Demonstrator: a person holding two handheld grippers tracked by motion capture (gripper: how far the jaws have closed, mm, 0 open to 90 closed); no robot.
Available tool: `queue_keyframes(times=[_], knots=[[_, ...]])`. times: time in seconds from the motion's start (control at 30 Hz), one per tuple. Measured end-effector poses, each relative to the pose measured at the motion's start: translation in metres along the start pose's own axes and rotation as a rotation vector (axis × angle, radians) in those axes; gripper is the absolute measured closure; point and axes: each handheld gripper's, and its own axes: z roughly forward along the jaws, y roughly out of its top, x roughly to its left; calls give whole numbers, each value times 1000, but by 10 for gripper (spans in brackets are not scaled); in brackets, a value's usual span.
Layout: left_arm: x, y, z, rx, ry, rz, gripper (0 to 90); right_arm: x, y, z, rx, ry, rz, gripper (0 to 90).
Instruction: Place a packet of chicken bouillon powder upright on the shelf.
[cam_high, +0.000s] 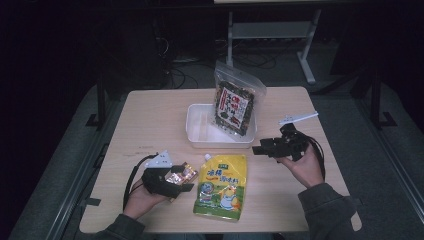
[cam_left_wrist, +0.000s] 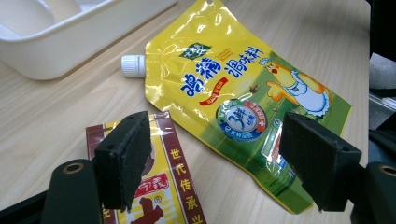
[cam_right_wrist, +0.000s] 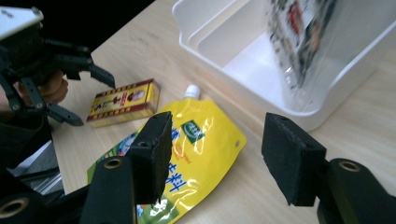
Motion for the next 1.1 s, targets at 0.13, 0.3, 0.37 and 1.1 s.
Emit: queue_keyframes(times=[0.13,0.3,0.37,1.1], knots=[[-1,1,1,3,-2,5,246,2,-6,7,21,6,3,439],[-2,0,3,11,-3,6,246,1,-14,18,58,4,12,459],[-2,0,4,10,-5,4,246,1,-17,24,71,5,17,459],[-3,1,6,16,-9,6,249,-14,-33,74,210,-12,83,584]])
